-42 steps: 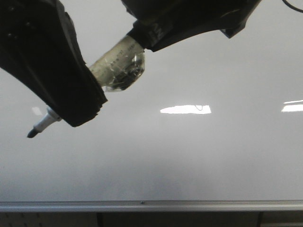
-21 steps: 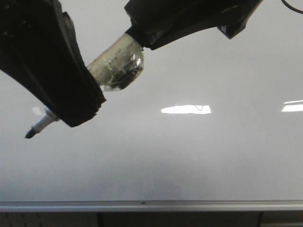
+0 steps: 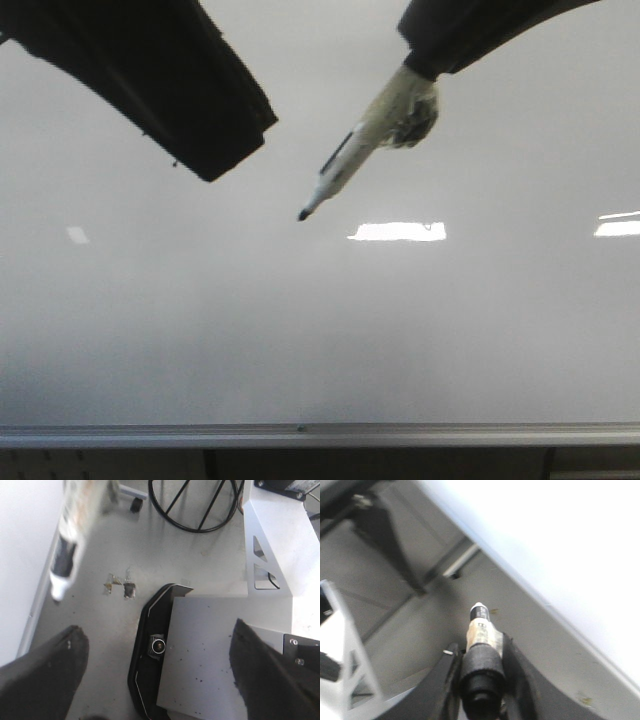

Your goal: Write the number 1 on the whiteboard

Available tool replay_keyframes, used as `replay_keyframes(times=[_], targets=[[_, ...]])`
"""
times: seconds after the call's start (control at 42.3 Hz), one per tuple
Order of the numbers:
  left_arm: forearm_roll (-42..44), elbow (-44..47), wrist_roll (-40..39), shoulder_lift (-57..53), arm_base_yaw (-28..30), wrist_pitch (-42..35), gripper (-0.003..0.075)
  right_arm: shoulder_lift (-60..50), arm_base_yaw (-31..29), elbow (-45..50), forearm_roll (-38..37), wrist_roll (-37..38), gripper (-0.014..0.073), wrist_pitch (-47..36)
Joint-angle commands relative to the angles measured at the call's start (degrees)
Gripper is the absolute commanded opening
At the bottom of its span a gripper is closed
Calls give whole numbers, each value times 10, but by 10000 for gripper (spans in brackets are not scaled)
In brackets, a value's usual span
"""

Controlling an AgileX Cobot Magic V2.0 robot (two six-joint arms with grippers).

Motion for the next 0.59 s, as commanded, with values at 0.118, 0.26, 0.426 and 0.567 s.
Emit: replay_keyframes(times=[0.118,0.26,0.426,0.567], targets=[[-14,-28,-3,-18,5,-29,545,-99,0,30,-136,147,-60,-134],[-11,-33,-3,-18,24,-34,330,-177,0,101,-237,237,-60,-232],[-11,-37,-3,-18,50,-44,-20,-251,0,175,-280,271,-60,-326],[-11,-37,-55,-18,84,-86,-20,-284,0,207,-280,274,-60,-365]])
